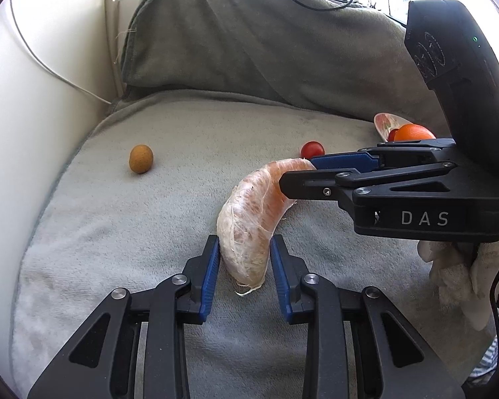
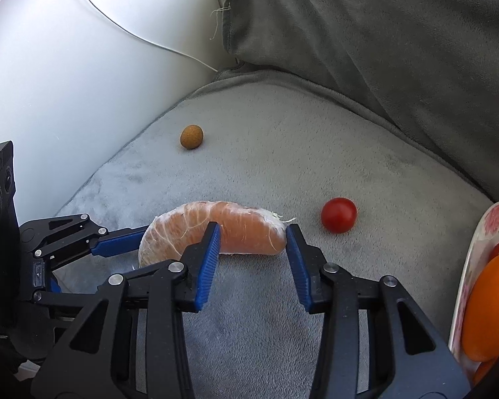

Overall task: Organize fruits
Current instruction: 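Close both grippers on the pomelo segment and lift it, then carry the pomelo segment over the plate with both grippers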

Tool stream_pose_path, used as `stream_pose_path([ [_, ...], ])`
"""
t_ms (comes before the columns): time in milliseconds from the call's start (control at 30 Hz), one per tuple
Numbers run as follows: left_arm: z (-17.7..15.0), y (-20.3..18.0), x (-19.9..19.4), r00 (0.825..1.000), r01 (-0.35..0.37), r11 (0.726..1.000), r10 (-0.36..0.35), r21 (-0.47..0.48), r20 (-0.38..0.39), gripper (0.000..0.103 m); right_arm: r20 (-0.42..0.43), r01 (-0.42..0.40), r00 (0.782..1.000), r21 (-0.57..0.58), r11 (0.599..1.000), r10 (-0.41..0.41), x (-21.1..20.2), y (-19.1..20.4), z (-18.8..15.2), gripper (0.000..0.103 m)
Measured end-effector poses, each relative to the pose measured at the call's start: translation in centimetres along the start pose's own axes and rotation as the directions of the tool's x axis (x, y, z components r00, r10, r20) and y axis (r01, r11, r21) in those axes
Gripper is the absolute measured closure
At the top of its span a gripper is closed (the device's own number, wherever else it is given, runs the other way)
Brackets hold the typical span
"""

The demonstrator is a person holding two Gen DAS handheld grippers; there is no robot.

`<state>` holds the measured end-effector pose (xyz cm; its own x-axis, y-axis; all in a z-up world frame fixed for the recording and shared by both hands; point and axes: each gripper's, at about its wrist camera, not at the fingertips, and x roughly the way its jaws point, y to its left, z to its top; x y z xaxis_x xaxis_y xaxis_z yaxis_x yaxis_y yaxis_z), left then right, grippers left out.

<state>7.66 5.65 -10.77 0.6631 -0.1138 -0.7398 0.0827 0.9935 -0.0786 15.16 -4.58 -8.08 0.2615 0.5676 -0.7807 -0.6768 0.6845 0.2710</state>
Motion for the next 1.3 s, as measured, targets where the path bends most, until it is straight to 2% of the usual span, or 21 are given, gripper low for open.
stream_pose_path([
  [700, 2.7, -4.6, -2.7, 0.994, 0.031, 0.997, -0.038, 0.065, 0.104, 0.074, 0.126, 0.067, 0.989, 0.046, 0.997, -0.072, -8.1, -2.6, -0.8, 0.060],
  [1300, 6.4, -12.5, -2.4, 0.979, 0.120, 0.979, -0.144, 0.166, 0.144, 0.074, 0.204, 0.136, 0.964, 0.165, 0.977, -0.168, -15.2, -9.4, -3.1, 0.060],
])
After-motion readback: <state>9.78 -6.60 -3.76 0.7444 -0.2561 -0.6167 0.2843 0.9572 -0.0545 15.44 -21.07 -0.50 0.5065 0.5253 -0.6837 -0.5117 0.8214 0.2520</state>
